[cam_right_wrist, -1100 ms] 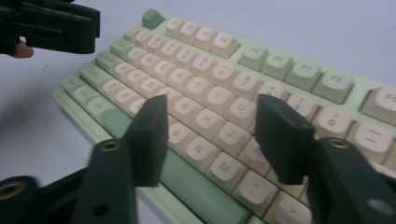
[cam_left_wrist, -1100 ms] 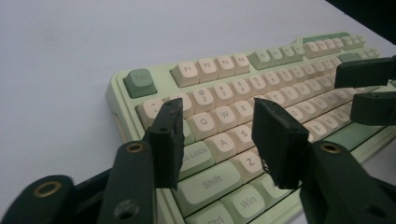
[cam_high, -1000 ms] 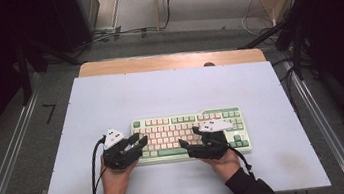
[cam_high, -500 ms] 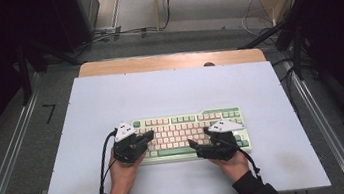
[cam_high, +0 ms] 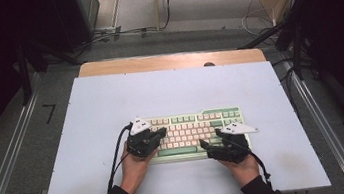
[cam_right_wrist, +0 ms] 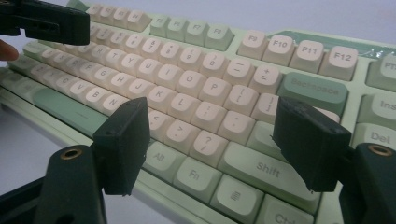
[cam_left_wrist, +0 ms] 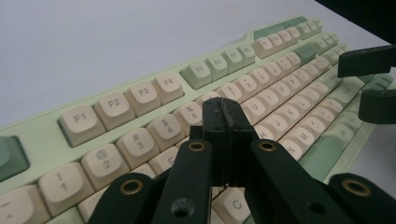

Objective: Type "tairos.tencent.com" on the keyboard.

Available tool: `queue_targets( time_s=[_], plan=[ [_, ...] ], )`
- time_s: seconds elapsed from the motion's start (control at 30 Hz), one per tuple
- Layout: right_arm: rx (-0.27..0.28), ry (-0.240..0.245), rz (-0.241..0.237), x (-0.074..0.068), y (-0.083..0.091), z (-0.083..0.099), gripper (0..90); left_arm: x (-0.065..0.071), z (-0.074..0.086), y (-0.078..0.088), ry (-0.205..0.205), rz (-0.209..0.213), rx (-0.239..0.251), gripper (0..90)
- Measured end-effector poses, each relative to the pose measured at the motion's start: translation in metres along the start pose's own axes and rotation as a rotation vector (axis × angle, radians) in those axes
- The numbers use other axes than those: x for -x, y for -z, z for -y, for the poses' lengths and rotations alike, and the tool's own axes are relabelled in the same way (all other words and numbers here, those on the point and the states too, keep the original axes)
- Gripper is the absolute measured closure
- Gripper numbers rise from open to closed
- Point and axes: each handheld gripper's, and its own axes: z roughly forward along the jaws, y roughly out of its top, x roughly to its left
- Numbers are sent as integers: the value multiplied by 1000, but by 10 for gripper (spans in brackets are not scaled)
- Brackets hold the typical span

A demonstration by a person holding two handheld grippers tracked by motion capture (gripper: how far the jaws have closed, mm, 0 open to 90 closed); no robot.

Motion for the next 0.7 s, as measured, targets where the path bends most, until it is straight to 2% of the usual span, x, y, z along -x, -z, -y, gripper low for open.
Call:
queue_targets(
  time_s=[0.7],
  plan=[
    [8, -24, 33, 7, 11, 5, 261, 6, -4, -17, -20, -6, -42, 900]
  ],
)
